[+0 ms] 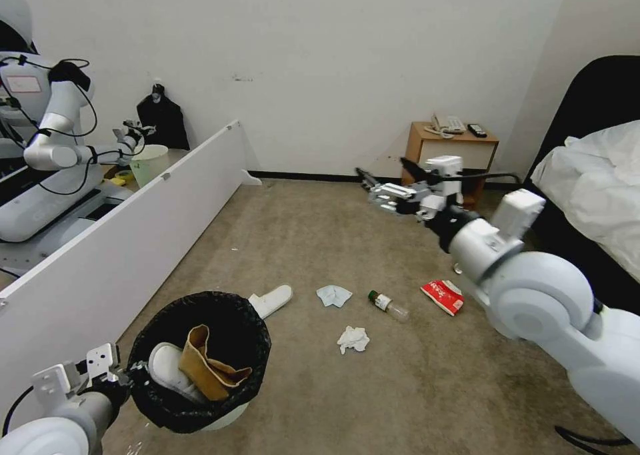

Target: Pick up the trash bin, then pick up the garbage from the floor and place it into the trash bin.

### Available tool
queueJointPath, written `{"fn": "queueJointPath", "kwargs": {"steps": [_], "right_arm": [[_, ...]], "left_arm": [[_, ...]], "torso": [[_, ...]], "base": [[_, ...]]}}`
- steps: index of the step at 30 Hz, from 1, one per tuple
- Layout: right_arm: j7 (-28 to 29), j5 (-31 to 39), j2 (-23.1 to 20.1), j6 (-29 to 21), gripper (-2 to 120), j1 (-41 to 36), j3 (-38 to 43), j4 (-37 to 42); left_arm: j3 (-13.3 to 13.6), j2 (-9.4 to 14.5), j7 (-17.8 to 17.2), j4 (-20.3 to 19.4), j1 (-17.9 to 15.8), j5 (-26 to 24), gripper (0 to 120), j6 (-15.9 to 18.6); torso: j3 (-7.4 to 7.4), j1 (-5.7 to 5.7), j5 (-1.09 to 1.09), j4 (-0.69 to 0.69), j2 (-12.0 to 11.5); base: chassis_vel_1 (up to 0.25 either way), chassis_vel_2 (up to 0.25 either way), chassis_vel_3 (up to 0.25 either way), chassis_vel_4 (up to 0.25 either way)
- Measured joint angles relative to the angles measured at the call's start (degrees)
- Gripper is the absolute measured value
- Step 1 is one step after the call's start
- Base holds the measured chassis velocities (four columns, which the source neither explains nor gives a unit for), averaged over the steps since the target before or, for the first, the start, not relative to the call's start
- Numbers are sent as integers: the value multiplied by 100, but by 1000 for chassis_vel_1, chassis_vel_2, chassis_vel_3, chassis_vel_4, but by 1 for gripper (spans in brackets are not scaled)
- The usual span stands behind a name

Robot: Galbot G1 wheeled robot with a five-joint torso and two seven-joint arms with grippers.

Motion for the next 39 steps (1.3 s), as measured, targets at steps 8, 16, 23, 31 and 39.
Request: {"fn": "queueJointPath", "kwargs": {"steps": [8,16,23,31,39], "right_arm": [[-465,-450,-297,804,98,-2079,2472,-71],[-755,-1874,659,1629,99,-3091,3681,-587],[-801,-2463,1104,1888,100,-3883,4415,-728],[-923,-3160,1754,2333,100,-4637,4758,-765],[-1001,-3484,2235,2528,100,-4908,4613,-684]], "left_arm": [[-34,-109,132,-23,37,252,1,0],[-405,-586,411,-175,398,826,1,2],[-353,-685,501,-51,364,986,1,2],[-219,-862,682,-4,320,1284,1,2],[-196,-869,726,-17,305,1318,1,1]], "torso": [[-1,0,-2,-7,1],[0,0,-7,2,1],[-1,-1,-3,-7,1],[0,0,-1,-4,1],[0,0,-2,-4,1]], "base": [[0,0,0,0],[0,0,0,0],[0,0,0,0],[0,0,0,0],[0,0,0,0]]}}
